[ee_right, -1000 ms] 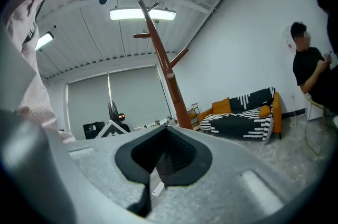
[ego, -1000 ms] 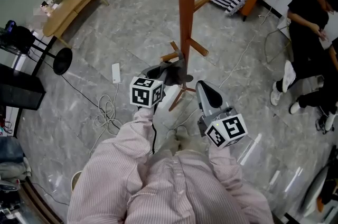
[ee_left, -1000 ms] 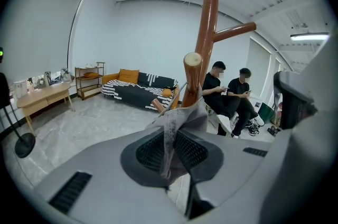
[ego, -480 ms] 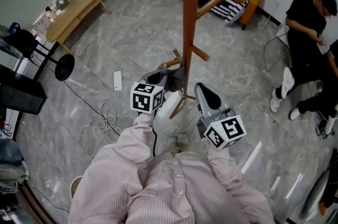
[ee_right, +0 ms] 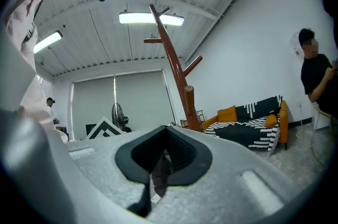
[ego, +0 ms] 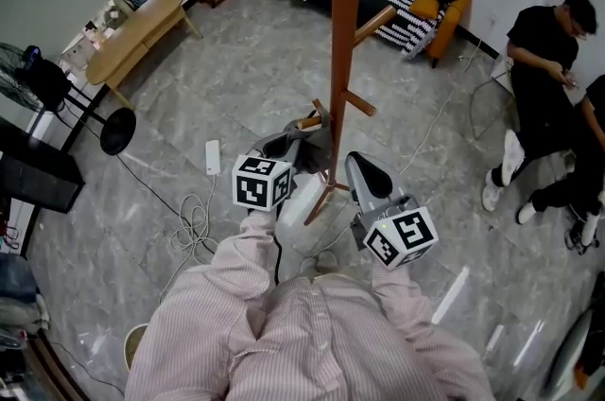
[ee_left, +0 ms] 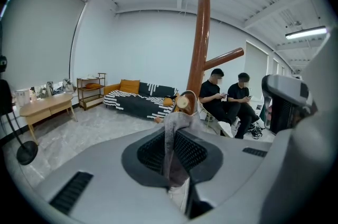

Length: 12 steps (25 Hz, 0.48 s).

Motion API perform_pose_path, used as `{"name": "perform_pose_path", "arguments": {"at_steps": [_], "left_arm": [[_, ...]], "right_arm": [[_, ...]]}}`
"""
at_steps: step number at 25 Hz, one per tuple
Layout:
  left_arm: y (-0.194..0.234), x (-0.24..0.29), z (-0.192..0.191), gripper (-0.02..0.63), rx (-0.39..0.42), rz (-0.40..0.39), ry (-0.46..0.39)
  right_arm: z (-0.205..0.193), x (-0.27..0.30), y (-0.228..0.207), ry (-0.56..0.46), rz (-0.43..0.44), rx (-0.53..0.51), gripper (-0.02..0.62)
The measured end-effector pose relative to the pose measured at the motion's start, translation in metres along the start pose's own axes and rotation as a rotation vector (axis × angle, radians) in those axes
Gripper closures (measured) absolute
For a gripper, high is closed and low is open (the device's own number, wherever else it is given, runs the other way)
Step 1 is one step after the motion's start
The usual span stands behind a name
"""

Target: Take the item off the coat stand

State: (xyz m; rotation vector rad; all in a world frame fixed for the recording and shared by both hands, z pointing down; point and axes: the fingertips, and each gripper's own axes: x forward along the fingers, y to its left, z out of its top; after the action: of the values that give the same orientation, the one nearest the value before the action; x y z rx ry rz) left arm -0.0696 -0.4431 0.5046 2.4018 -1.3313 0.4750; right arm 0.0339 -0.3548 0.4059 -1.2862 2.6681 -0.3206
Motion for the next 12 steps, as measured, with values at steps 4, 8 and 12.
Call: {"name": "perform_pose_path", "arguments": {"at_steps": [4, 8, 12], "left_arm": [[-0.001, -0.007, 0.003, 0.574, -0.013, 0.008, -0.025], [0.000, -0.017, 0.006, 0.575, -0.040, 0.017, -0.052], [0.002, -0.028, 0.009, 0.575, -0.054, 0.028, -0.075]], "right_arm": [[0.002, 0.003, 0.003, -0.007, 0.004, -0.005, 0.591], [0.005, 0.003, 0.007, -0.014, 0.013, -0.013, 0.591], [0.008, 0.005, 0.010, -0.017, 0.018, -0.020, 0.591]]}}
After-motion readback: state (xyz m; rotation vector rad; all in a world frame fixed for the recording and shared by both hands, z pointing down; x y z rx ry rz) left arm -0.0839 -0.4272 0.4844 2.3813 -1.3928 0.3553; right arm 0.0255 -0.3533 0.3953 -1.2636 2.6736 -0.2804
